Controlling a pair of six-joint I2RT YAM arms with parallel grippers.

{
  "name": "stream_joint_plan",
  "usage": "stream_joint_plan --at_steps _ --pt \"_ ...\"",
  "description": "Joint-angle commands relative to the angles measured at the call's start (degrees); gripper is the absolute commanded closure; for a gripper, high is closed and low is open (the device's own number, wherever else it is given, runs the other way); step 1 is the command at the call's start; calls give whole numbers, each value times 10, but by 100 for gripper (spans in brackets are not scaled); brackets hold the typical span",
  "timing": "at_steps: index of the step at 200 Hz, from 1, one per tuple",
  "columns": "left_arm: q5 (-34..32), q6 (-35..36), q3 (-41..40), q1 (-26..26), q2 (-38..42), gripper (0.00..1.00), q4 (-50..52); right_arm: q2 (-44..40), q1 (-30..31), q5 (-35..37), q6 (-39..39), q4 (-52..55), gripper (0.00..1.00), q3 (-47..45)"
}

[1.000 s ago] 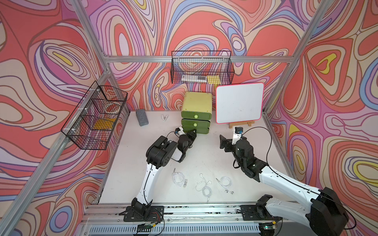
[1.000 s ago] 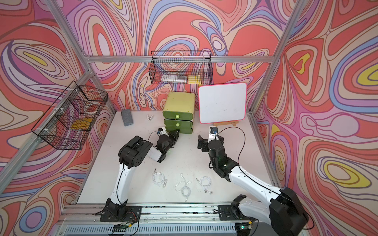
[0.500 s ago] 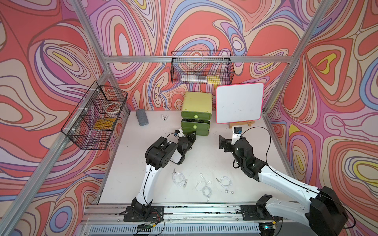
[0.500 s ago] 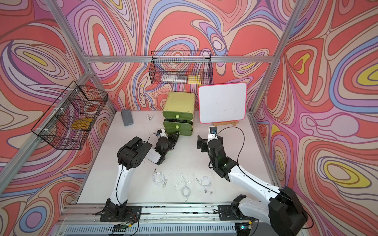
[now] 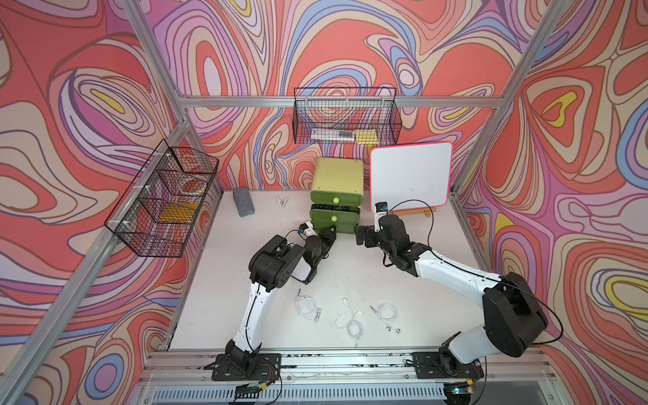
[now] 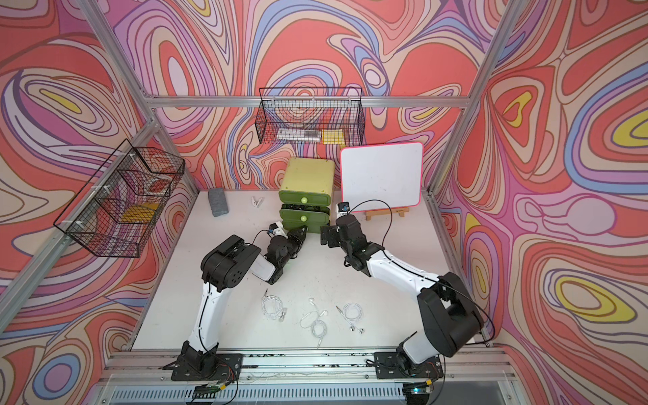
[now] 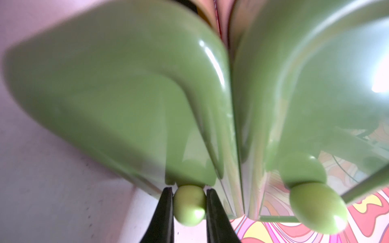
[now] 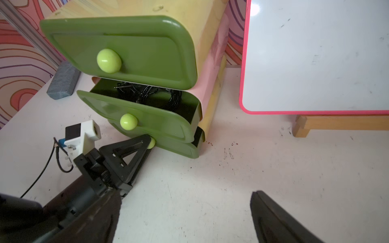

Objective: Place the wired earphones into the drawer by color
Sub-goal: Close the drawer in the storage box.

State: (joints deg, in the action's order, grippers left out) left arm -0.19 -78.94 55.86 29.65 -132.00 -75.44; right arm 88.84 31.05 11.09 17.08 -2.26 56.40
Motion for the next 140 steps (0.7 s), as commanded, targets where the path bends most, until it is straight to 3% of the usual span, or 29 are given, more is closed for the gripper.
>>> stream_joint_plan --at_steps 1,68,140 --pt "2 0 -9 1 8 85 -6 40 -6 -6 41 27 2 30" --pt "3 0 -8 1 6 86 -6 141 -18 12 91 38 2 105" --pt "4 0 -5 1 4 87 -5 188 -28 41 121 19 2 141"
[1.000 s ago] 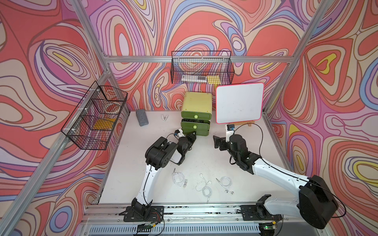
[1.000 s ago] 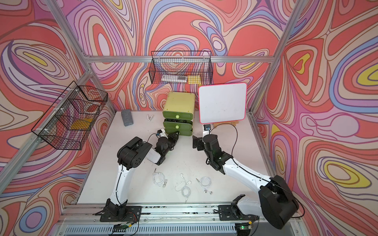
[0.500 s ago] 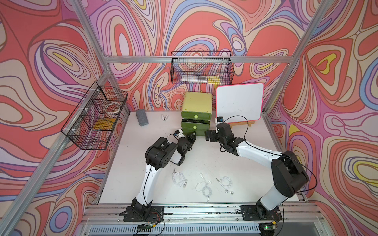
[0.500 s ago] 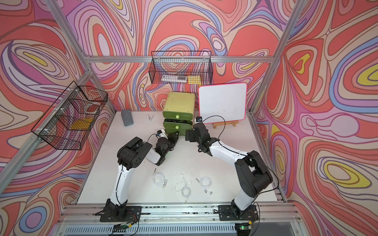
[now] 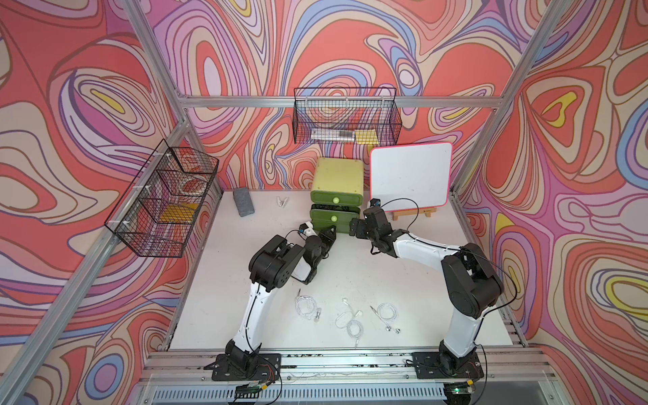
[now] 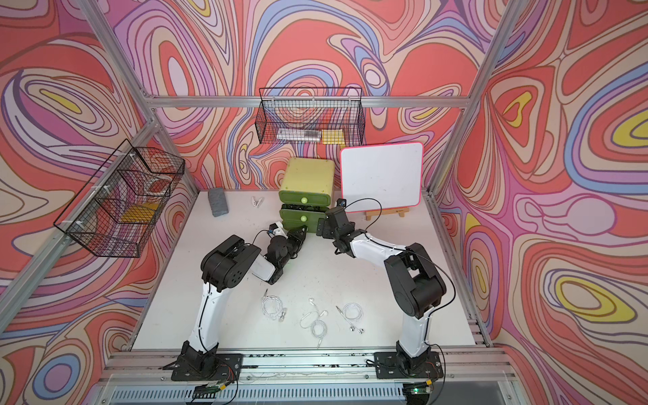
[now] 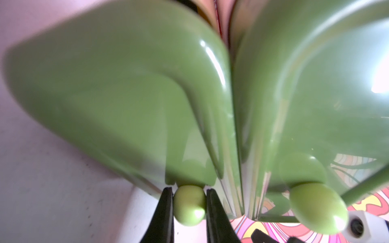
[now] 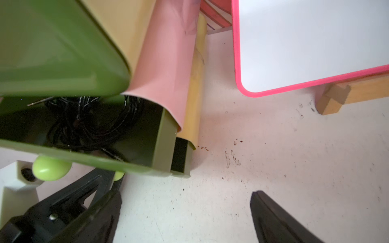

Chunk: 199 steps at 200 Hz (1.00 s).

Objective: Place the wired earphones into the drawer by color
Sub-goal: Close the drawer in the storage box.

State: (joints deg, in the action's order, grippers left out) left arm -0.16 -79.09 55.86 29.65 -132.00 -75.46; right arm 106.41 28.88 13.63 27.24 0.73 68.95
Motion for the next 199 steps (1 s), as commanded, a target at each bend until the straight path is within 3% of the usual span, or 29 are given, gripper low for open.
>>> stream_joint_plan --at_steps 1,199 --pt "5 2 -5 1 4 87 -5 13 -6 16 19 -11 2 15" --pt "7 -4 -26 8 23 91 -7 71 -23 10 23 -21 2 94"
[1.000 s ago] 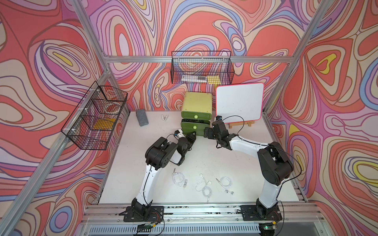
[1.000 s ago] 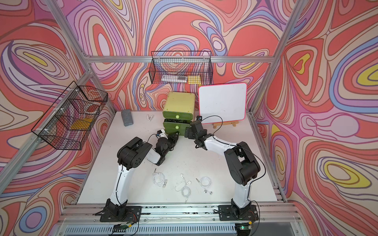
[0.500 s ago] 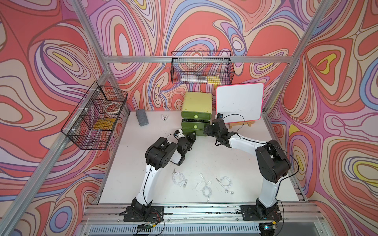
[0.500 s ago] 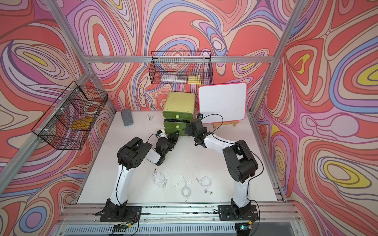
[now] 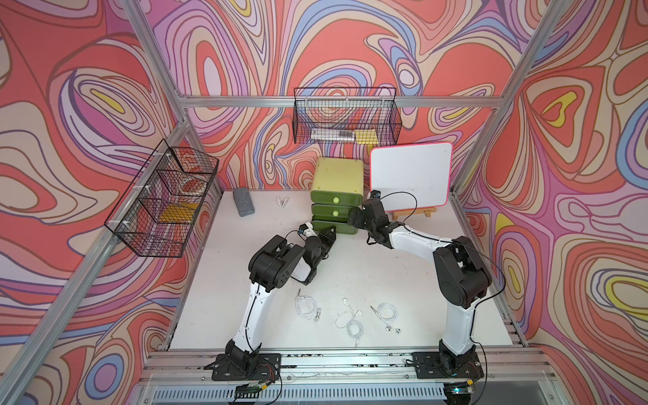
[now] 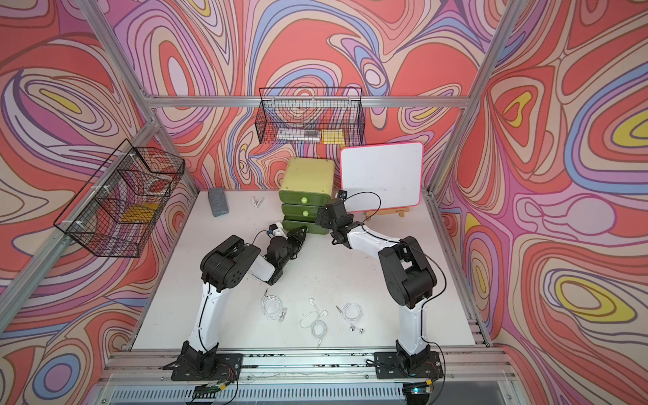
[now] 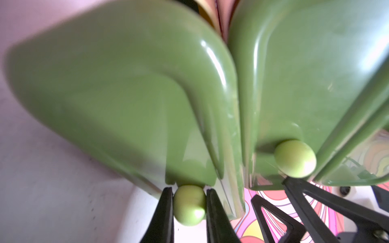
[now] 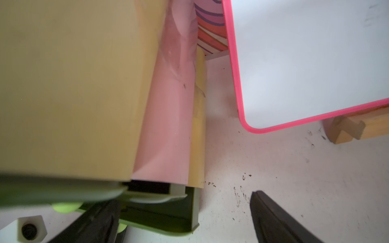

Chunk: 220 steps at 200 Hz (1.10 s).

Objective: Place the wired earphones into the drawer by color
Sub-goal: Close the drawer in the storage box.

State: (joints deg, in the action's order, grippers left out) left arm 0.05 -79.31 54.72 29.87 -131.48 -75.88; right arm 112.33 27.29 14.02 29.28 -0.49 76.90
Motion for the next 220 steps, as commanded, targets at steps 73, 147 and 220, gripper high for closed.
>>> stream_joint_plan --at_steps 73,147,220 --pt "3 -3 -29 17 33 92 -3 11 -10 9 -1 -10 3 15" --pt "-7 -3 -69 30 62 93 -4 14 -13 6 -3 -14 3 16" --pt "-18 -6 -109 43 91 94 -5 11 -14 2 -7 -15 3 15"
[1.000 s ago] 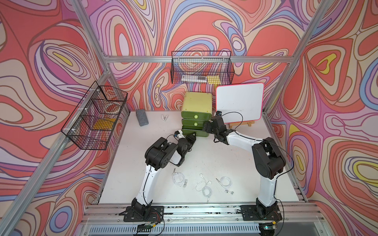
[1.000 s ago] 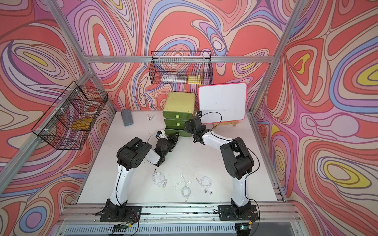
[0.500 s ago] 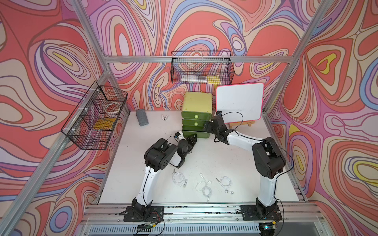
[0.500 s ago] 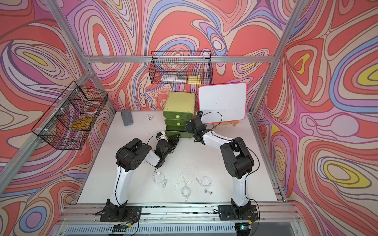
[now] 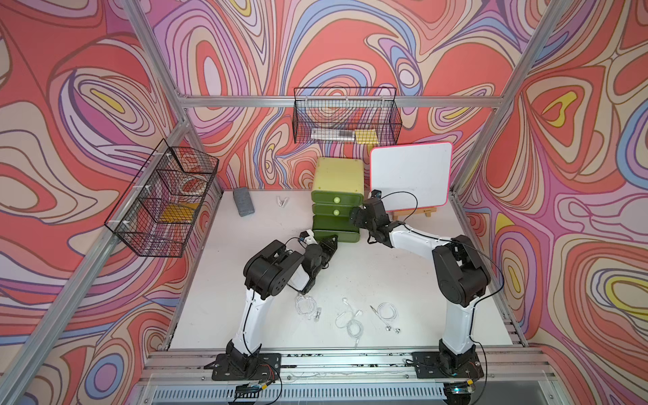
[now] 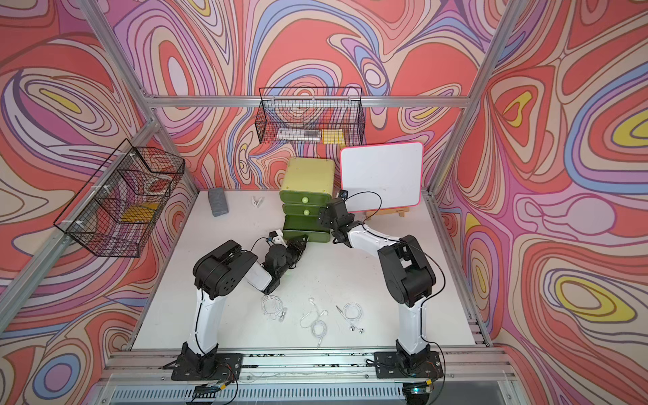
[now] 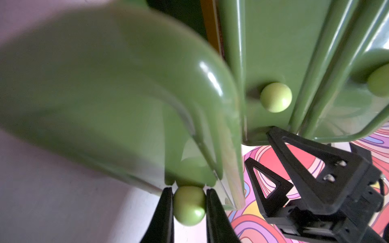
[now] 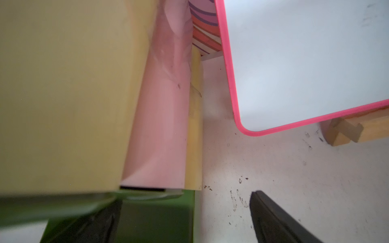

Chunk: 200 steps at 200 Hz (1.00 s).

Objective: Place the wired earphones into the drawer by color
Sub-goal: Close the drawer in the storage box.

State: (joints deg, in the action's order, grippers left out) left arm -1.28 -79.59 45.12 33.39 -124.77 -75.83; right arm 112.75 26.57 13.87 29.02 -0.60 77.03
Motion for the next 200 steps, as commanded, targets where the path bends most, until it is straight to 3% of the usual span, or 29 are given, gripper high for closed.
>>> stream_joint_plan --at_steps 1,200 --pt "-5 -3 -14 8 24 94 -5 7 -7 4 -5 -14 3 14" --pt "-26 -17 -103 26 87 93 -7 -3 -7 3 -14 -14 3 7"
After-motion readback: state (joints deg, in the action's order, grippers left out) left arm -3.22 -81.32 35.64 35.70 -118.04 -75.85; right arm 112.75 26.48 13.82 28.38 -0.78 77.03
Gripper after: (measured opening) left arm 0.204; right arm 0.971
